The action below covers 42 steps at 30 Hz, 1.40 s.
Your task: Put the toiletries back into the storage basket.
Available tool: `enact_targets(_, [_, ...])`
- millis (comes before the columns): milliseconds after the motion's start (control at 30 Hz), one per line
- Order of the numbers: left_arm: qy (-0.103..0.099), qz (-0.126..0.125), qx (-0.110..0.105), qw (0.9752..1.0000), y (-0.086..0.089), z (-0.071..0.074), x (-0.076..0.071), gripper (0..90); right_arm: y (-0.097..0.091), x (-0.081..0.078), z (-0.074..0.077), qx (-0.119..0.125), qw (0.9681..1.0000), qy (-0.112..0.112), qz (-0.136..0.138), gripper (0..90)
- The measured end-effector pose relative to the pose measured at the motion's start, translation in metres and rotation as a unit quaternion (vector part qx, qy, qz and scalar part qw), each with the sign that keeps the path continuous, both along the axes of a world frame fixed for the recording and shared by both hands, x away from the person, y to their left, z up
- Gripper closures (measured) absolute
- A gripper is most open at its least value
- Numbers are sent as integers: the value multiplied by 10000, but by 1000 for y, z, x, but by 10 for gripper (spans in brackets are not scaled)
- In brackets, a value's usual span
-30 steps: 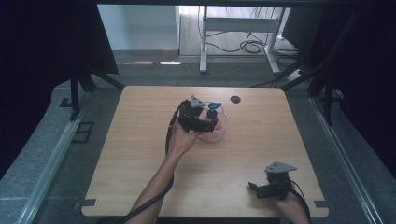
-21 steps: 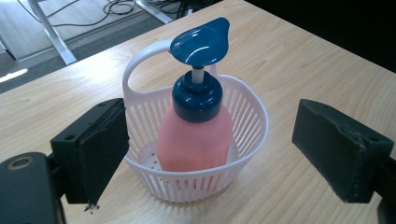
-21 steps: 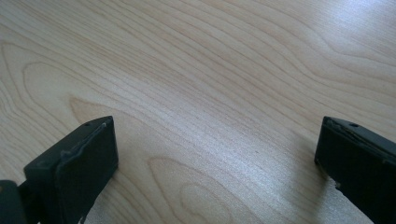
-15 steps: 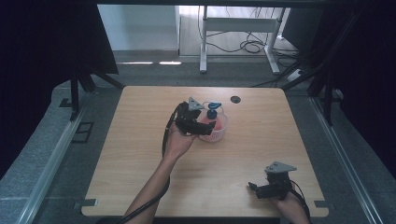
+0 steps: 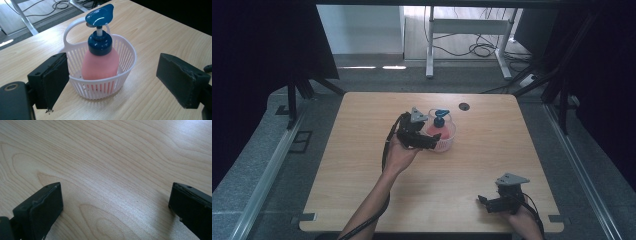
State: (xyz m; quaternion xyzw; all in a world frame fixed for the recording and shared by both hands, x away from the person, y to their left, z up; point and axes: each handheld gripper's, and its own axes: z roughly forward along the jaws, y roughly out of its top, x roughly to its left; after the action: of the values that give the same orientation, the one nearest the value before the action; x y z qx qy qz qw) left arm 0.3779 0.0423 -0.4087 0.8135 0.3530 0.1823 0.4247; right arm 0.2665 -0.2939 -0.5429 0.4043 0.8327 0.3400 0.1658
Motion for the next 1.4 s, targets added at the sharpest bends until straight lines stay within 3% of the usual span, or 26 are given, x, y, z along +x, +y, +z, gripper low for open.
enact_targets(733, [23, -37, -27, 10000, 19, -2, -19, 110, 0, 0, 0, -7, 10000, -4, -13, 0])
enact_targets(1400, [36, 123, -205, 9997, 48, -8, -38, 110, 1, 0, 0, -11, 10000, -2, -25, 0])
